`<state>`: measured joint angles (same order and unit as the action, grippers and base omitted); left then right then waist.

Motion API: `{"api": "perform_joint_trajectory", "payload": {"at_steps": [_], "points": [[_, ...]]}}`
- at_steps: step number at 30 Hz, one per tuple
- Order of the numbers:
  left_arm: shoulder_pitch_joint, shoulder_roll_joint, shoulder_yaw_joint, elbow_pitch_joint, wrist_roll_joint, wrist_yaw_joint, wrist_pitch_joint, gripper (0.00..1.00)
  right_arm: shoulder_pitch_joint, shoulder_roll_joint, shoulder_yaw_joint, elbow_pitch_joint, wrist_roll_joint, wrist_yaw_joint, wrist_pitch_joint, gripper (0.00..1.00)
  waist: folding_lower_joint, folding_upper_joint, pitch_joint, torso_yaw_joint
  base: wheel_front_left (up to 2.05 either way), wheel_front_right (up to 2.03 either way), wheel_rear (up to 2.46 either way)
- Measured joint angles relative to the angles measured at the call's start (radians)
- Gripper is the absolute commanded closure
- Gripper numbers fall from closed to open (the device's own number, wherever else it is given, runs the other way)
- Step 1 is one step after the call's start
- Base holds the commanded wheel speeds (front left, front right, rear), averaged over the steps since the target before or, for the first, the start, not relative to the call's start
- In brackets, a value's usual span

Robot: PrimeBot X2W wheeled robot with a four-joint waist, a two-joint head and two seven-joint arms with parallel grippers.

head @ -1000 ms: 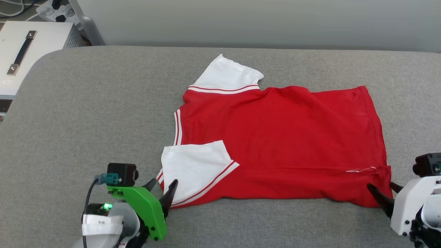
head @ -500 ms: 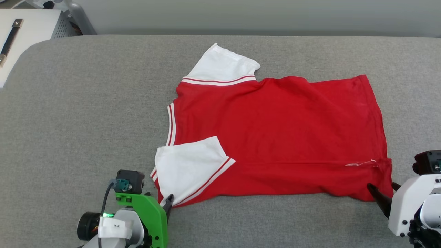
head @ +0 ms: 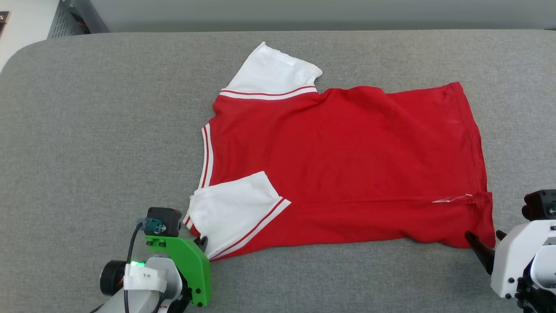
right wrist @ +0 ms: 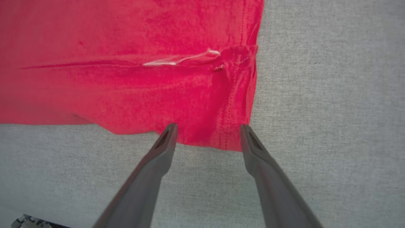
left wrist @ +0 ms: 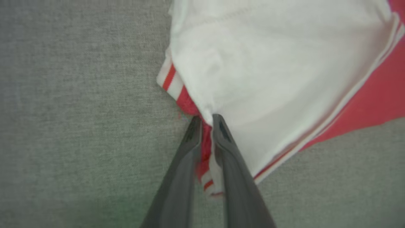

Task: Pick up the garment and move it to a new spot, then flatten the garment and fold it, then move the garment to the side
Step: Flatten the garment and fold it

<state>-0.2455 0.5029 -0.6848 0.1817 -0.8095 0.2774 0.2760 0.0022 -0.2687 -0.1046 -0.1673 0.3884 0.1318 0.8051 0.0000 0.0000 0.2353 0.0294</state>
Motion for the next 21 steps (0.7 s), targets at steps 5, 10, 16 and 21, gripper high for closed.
{"api": "perform_joint_trajectory", "payload": {"at_steps": [5, 10, 16, 21], "points": [[-0.001, -0.016, 0.005, 0.002, -0.012, -0.019, -0.022, 1.0, 0.0, -0.01, -0.018, 0.038, -0.042, 0.0, -0.009, 0.0, 0.0, 0.0, -0.022, 0.011, 0.0, 0.0, 0.0], [0.0, -0.016, 0.009, -0.045, -0.012, -0.019, -0.039, 1.0, -0.008, -0.007, -0.024, 0.084, -0.069, 0.0, -0.017, 0.0, 0.0, 0.0, -0.045, 0.03, 0.0, 0.0, 0.0], [0.0, 0.008, 0.015, -0.143, -0.01, -0.004, -0.037, 1.0, -0.057, 0.011, -0.029, 0.175, -0.116, 0.0, -0.036, 0.0, 0.0, 0.0, -0.043, 0.05, 0.0, 0.0, 0.0], [0.0, 0.021, 0.014, -0.197, -0.009, 0.009, -0.028, 1.0, -0.091, 0.021, -0.025, 0.236, -0.135, 0.0, -0.045, 0.0, 0.0, 0.0, -0.026, 0.062, 0.0, 0.0, 0.0]]}}
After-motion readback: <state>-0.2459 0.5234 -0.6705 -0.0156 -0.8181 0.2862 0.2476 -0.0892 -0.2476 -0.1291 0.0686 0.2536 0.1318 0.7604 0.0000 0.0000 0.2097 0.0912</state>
